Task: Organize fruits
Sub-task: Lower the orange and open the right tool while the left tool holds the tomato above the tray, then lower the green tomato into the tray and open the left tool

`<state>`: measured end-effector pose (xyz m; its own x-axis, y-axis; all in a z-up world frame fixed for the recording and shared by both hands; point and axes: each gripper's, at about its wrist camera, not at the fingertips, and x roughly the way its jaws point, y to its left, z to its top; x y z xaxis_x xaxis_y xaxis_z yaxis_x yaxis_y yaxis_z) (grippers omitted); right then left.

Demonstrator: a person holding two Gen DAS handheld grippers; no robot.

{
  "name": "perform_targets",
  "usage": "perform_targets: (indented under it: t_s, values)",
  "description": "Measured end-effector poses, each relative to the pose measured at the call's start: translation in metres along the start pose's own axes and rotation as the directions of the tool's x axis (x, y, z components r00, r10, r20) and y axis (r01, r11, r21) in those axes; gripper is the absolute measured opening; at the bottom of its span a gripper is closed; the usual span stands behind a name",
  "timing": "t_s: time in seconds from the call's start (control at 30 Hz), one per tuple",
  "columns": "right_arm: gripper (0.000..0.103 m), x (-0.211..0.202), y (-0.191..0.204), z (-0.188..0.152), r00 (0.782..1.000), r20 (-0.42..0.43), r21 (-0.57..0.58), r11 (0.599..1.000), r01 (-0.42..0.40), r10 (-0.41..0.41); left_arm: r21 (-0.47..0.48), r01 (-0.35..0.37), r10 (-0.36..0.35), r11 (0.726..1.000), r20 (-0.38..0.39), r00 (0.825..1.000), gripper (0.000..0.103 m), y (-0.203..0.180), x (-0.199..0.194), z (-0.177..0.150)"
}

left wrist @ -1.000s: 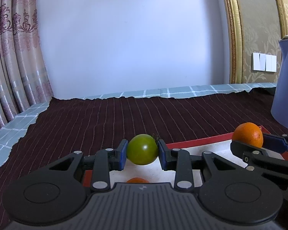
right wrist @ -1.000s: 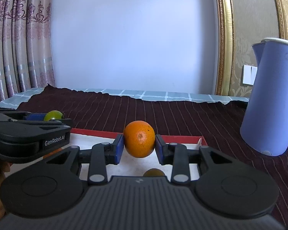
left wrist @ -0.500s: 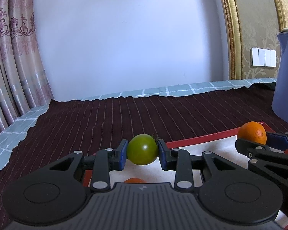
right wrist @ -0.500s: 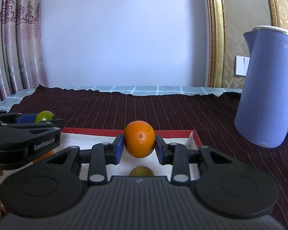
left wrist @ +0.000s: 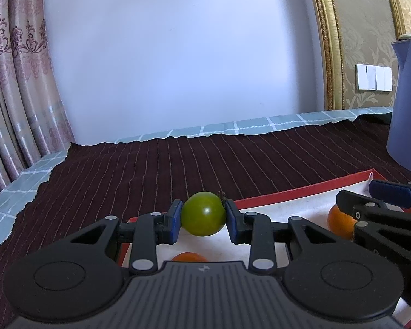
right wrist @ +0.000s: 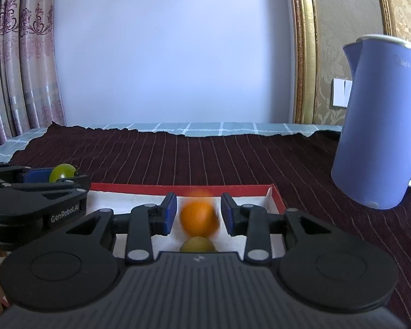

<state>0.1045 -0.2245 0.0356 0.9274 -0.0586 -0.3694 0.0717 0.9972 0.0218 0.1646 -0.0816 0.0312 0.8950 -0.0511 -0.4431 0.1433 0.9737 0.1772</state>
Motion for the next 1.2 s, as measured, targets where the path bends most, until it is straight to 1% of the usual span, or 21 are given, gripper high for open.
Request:
perform_targets:
  t_s: [0.4,0.47,0.6,0.67,0.83,0.87,0.9,1.03,1.13,1.2]
  values:
    - [0.033,-0.0023,-0.0021,0.0000,1.000,0.005,0.008,1.000,0.001,-0.001,0.001,0.004,-0.004,1.000,-0.007,1.000,0.032,-0.0010,0.0006,-0.0016]
    - [0.038,-0.0040,-0.0024,-0.0006,1.000,0.011,0.008,1.000,0.003,-0.003,0.003,0.004,-0.004,1.000,-0.007,1.000,0.032,-0.0013,0.0004,-0.0021]
    - [0.040,-0.0068,-0.0009,-0.0020,1.000,0.024,-0.006,1.000,0.017,-0.017,0.003,0.002,-0.002,1.000,-0.011,1.000,0.032,-0.0017,0.0009,-0.0028]
    - [0.045,-0.0076,0.0011,-0.0032,0.999,0.026,-0.018,0.999,0.029,-0.028,0.003,0.000,0.000,1.000,-0.014,1.000,0.032,-0.0016,0.0014,-0.0033]
    - [0.046,-0.0077,0.0012,-0.0048,0.999,0.015,-0.025,0.999,0.031,-0.030,0.007,0.002,-0.002,1.000,-0.021,1.000,0.032,-0.0020,0.0023,-0.0044]
    - [0.049,-0.0076,0.0008,-0.0050,0.999,0.013,-0.024,0.999,0.033,-0.033,0.008,0.004,-0.004,1.000,-0.023,1.000,0.032,-0.0022,0.0027,-0.0046]
    - [0.050,-0.0075,0.0006,-0.0052,0.999,0.011,-0.023,0.999,0.037,-0.036,0.008,0.005,-0.005,1.000,-0.024,1.000,0.032,-0.0022,0.0028,-0.0050]
    - [0.051,-0.0071,0.0006,-0.0065,0.999,0.006,-0.027,0.999,0.038,-0.038,0.008,0.003,-0.003,1.000,-0.027,1.000,0.032,-0.0017,0.0026,-0.0056]
    - [0.055,-0.0065,0.0013,-0.0070,0.999,0.002,-0.034,0.999,0.040,-0.040,0.005,0.006,-0.006,1.000,-0.036,0.999,0.032,-0.0010,0.0049,-0.0043]
    - [0.055,-0.0056,0.0017,-0.0073,0.999,-0.003,-0.039,0.998,0.039,-0.039,0.004,0.008,-0.008,1.000,-0.043,0.999,0.032,-0.0007,0.0059,-0.0045]
